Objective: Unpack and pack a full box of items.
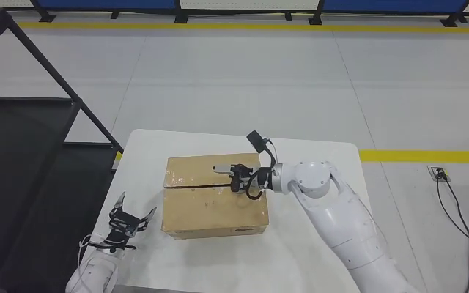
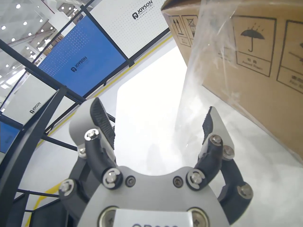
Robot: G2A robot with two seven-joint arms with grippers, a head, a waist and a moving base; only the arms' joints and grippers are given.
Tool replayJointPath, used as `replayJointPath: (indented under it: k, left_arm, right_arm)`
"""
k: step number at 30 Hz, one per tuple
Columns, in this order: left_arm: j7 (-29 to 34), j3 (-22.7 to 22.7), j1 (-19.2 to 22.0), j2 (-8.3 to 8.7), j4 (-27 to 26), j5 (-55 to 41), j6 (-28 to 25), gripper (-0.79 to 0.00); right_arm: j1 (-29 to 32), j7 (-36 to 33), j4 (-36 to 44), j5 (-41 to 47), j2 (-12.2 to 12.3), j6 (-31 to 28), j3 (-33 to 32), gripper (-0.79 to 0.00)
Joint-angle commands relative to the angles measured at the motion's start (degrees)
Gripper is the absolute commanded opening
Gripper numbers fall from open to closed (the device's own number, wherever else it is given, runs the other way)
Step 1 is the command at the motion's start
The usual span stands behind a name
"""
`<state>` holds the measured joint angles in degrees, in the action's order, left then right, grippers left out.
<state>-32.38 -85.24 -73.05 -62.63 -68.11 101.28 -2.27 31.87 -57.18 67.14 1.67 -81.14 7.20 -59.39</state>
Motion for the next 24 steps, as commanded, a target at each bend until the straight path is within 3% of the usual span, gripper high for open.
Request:
replayJointPath:
  k: [1,4,7,24]
  left_arm:
    - [0.31,0.46,0.44,-0.03,0.33,0.93,-0.14,-0.489]
    - [0.07,0.91,1.01,-0.07,0.91,1.63,-0.37,-0.6]
    - [-0.2,1.12,1.39,-0.1,1.43,2.02,-0.29,-0.785]
    - [-0.8,-0.28,0.55,-0.25,2.07,-0.38,1.9,-0.785]
  right_arm:
    - [-0.06,0.07,0.0,0.08,0.01,0.07,0.1,0.0]
    - [-0.13,0.13,-0.03,0.15,0.05,0.19,0.24,0.0]
    - [-0.17,0.19,0.01,0.24,0.1,0.28,0.35,0.0]
    - [-1.5,0.67,-1.79,1.34,-0.06,0.09,1.67,0.0]
